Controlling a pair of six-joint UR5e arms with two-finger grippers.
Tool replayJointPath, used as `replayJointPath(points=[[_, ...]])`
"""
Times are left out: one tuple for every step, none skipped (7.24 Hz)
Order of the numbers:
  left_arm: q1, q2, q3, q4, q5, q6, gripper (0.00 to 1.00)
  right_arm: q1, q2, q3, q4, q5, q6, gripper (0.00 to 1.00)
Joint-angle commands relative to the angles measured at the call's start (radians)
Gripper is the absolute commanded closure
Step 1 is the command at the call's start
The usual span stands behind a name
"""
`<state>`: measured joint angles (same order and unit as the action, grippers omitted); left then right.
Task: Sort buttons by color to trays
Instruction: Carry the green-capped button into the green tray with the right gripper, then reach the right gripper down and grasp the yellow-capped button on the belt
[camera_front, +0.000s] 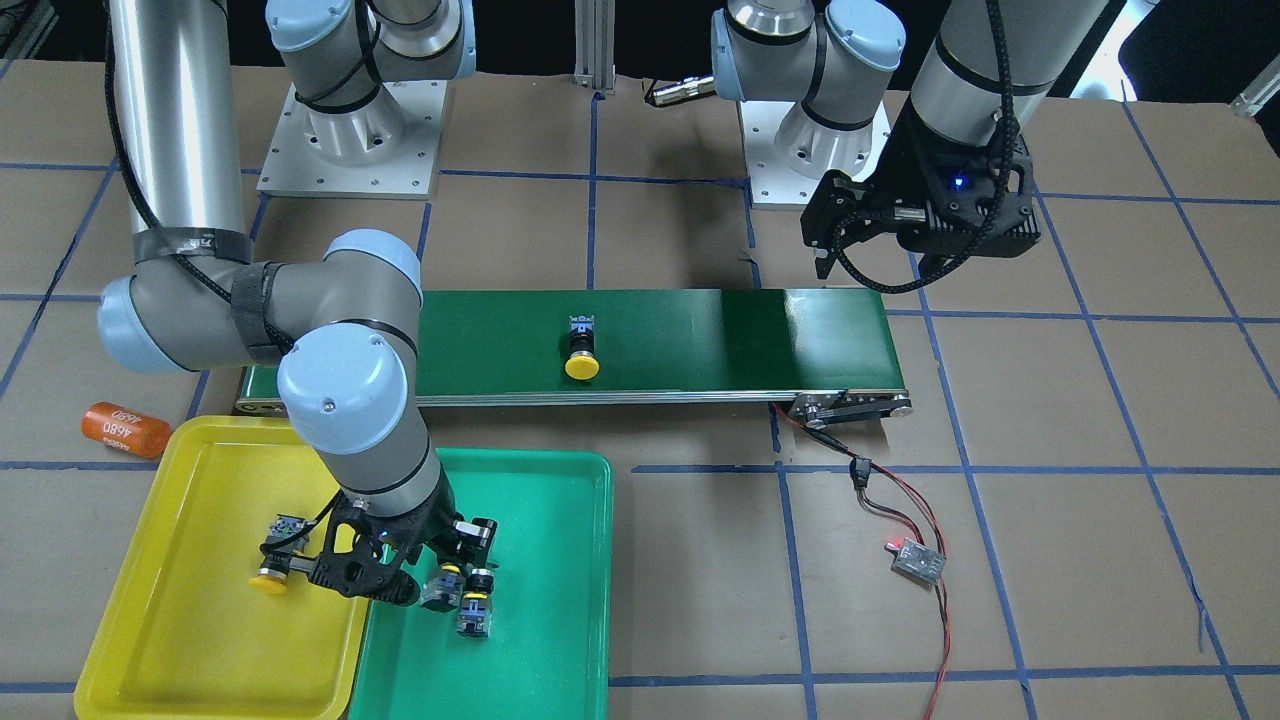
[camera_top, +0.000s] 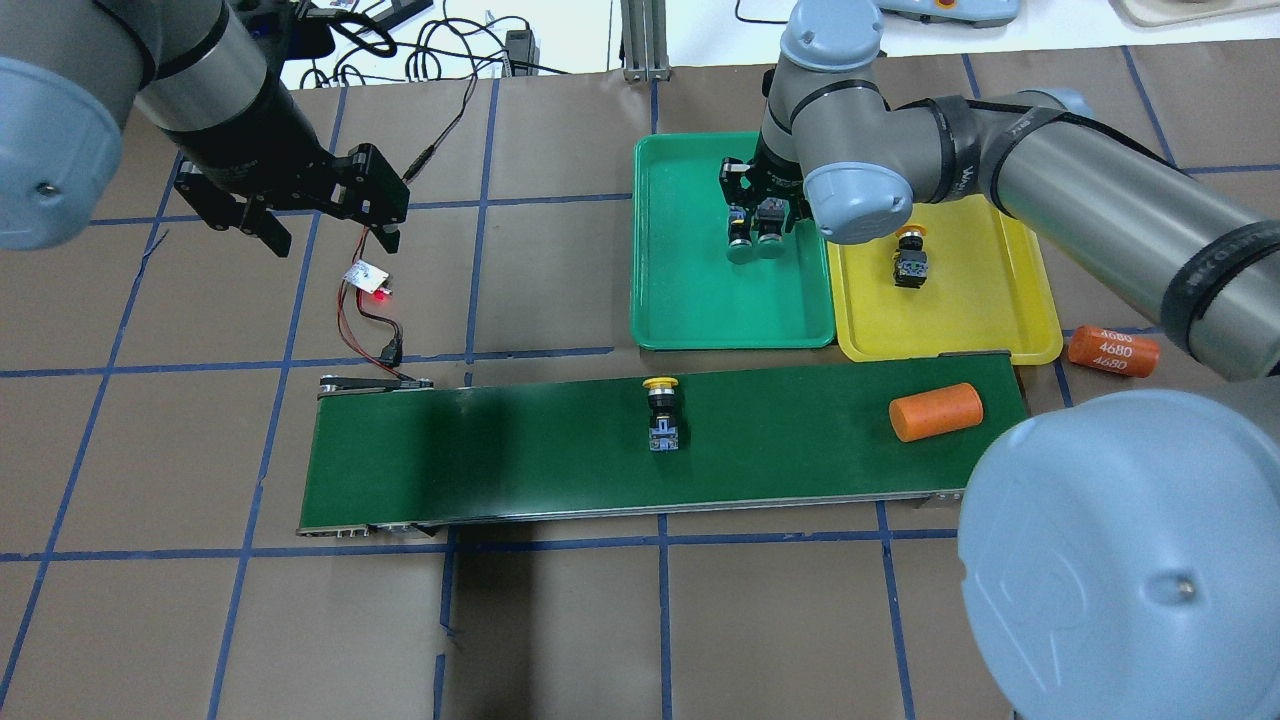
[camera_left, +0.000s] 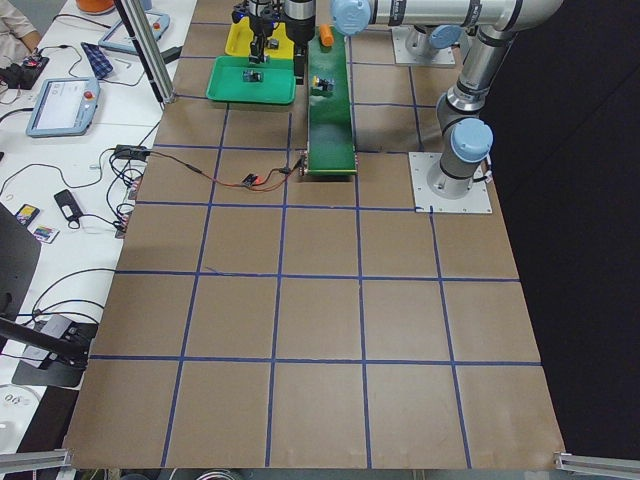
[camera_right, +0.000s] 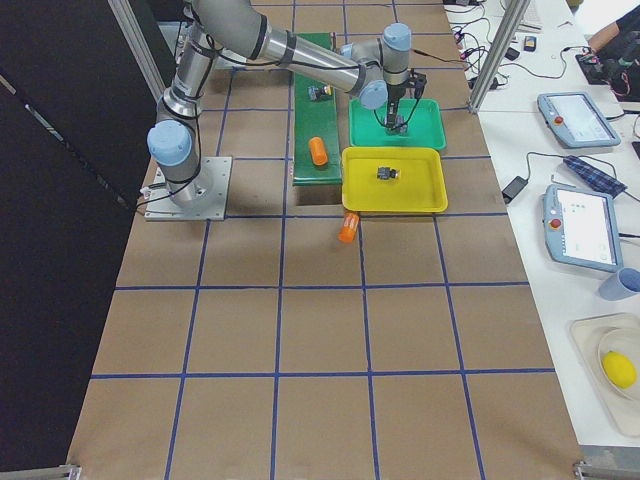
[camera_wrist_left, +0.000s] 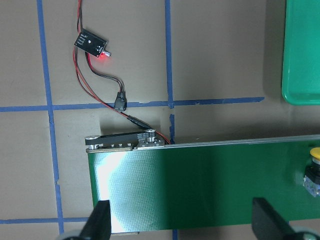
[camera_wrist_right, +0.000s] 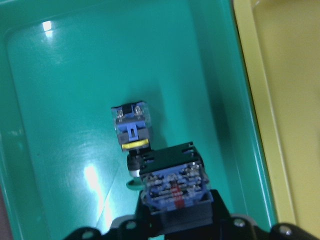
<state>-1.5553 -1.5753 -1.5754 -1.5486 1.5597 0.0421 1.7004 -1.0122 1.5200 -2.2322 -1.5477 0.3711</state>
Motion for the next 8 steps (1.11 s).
replayJointPath(points=[[0.003, -0.011, 0.017, -0.027, 0.002, 0.002, 0.00, 0.001, -0.064, 0.021, 0.098, -0.011, 0.000, 0.00], [0.000, -0.014, 0.018, -0.033, 0.002, 0.002, 0.00, 0.001, -0.136, 0.040, 0.212, -0.014, 0.000, 0.00], [0.000, -0.014, 0.014, -0.033, -0.001, 0.002, 0.00, 0.002, -0.214, 0.083, 0.299, -0.012, 0.000, 0.00], [0.000, -0.014, 0.018, -0.033, -0.001, 0.002, 0.00, 0.005, -0.291, 0.159, 0.324, 0.001, 0.000, 0.00], [0.000, -0.014, 0.015, -0.033, 0.002, 0.002, 0.00, 0.011, -0.365, 0.251, 0.322, 0.008, 0.000, 0.00], [0.000, -0.015, 0.014, -0.033, 0.000, 0.002, 0.00, 0.021, -0.435, 0.320, 0.322, 0.059, 0.000, 0.00], [0.000, -0.014, 0.015, -0.033, -0.001, 0.002, 0.00, 0.033, -0.472, 0.371, 0.316, 0.113, 0.002, 0.00], [0.000, -0.015, 0.017, -0.031, -0.001, 0.002, 0.00, 0.062, -0.471, 0.390, 0.310, 0.115, 0.002, 0.00]])
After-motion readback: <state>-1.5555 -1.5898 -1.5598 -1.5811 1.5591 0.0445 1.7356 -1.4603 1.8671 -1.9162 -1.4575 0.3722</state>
